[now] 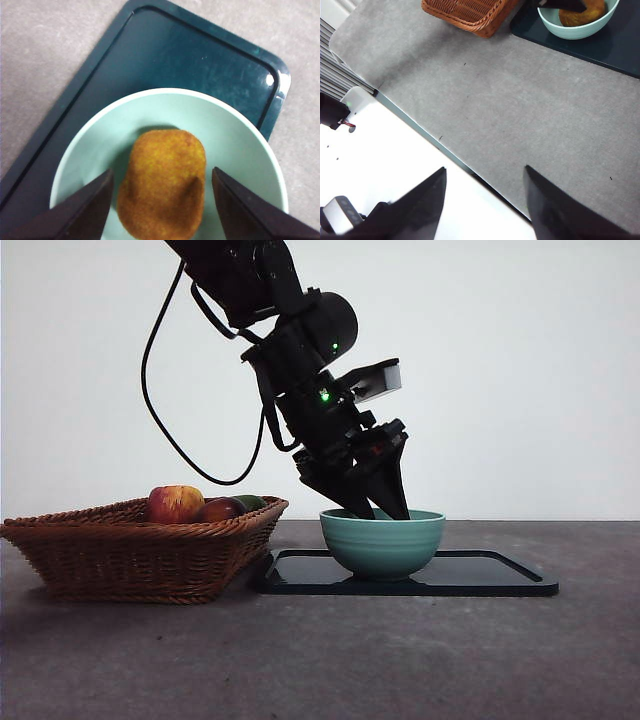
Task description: Pick up the wifruite, put it on the bowl, pick up the plate, put it on desk
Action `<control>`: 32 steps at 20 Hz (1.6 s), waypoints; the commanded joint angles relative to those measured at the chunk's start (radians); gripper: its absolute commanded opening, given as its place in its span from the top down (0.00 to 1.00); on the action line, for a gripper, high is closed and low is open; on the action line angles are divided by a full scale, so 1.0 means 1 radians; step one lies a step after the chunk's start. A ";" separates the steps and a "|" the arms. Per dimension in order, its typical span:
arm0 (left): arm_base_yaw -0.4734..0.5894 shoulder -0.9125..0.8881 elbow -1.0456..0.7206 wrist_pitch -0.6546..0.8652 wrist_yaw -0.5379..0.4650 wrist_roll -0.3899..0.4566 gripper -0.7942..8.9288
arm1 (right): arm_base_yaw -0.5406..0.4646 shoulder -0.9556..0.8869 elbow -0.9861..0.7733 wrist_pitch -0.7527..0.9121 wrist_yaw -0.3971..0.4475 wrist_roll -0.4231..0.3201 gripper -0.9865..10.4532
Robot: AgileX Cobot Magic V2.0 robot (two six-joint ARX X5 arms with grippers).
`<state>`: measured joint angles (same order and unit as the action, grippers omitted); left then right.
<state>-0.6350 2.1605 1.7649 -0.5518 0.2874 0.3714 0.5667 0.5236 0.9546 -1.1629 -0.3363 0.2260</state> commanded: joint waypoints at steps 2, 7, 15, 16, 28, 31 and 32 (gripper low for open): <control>-0.013 0.033 0.027 0.018 -0.003 0.039 0.59 | 0.006 0.002 0.005 0.006 0.004 0.011 0.70; -0.013 0.058 0.027 0.019 -0.003 0.056 0.59 | 0.006 0.002 0.005 0.009 0.005 0.011 0.70; -0.014 0.066 0.027 0.021 -0.003 0.062 0.70 | 0.006 0.002 0.005 0.010 0.005 0.010 0.70; -0.014 0.066 0.027 0.021 -0.003 0.062 0.75 | 0.006 0.002 0.005 0.010 0.005 0.010 0.70; -0.007 -0.020 0.028 0.021 -0.002 -0.035 0.77 | 0.006 0.002 0.005 0.010 0.027 0.009 0.70; -0.003 -0.095 0.028 0.022 0.000 -0.080 0.77 | 0.006 0.002 0.005 0.010 0.027 0.009 0.70; -0.002 -0.124 0.028 0.021 0.000 -0.103 0.77 | 0.006 0.002 0.005 0.010 0.027 0.008 0.70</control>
<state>-0.6350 2.0396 1.7668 -0.5415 0.2859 0.2993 0.5667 0.5236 0.9546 -1.1625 -0.3107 0.2264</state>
